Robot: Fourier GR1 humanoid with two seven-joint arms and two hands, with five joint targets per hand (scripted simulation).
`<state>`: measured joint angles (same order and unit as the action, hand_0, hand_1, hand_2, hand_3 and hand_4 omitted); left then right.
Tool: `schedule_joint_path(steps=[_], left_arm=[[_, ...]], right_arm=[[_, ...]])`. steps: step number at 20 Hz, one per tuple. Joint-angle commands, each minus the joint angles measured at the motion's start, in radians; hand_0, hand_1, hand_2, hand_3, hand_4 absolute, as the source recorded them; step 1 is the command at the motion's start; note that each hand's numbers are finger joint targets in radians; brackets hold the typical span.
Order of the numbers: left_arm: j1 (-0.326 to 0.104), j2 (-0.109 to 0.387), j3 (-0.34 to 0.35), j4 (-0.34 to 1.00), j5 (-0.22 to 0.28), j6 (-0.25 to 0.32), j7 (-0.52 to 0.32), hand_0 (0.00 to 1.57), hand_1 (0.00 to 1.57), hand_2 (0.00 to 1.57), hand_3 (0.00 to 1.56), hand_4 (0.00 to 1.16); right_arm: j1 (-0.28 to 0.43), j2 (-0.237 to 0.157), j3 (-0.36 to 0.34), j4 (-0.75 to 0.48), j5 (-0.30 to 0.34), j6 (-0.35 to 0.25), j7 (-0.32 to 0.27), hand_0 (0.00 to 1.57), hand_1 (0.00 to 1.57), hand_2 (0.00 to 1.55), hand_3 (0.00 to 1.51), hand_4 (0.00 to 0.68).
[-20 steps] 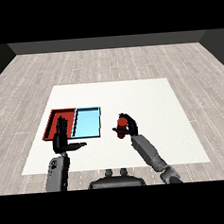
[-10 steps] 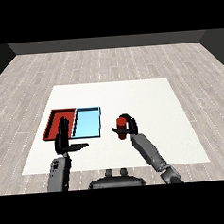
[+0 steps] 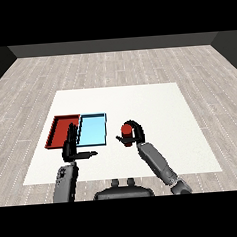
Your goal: Pick the red can and put it in the red box
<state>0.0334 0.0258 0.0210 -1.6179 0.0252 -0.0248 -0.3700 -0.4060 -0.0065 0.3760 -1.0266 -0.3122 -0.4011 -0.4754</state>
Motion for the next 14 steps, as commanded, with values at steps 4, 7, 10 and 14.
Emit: schedule_joint_path(steps=[4,7,10,14], left_arm=[[-0.08,0.013,-0.045,-0.016,0.016,-0.038,0.116,0.0,0.0,0.0,0.0,0.0],[-0.115,-0.025,-0.137,0.063,-0.015,0.033,0.097,0.0,0.0,0.0,0.0,0.0],[-0.194,-0.025,-0.158,0.092,0.022,0.038,0.169,0.0,0.0,0.0,0.0,0.0],[-0.188,-0.026,-0.308,0.104,0.034,0.153,0.142,0.0,0.0,0.0,0.0,0.0]], right_arm=[[0.057,0.006,0.01,-0.205,0.06,-0.036,0.082,1.44,1.44,1.45,1.41,0.649],[0.055,0.006,0.022,-0.276,0.095,-0.055,0.142,1.43,1.43,1.44,1.42,0.653],[0.033,0.006,-0.018,-0.227,0.074,-0.005,0.112,1.43,1.43,1.44,1.42,0.649],[0.008,-0.012,-0.101,-0.195,0.076,0.074,0.114,1.43,1.43,1.44,1.42,0.649]])
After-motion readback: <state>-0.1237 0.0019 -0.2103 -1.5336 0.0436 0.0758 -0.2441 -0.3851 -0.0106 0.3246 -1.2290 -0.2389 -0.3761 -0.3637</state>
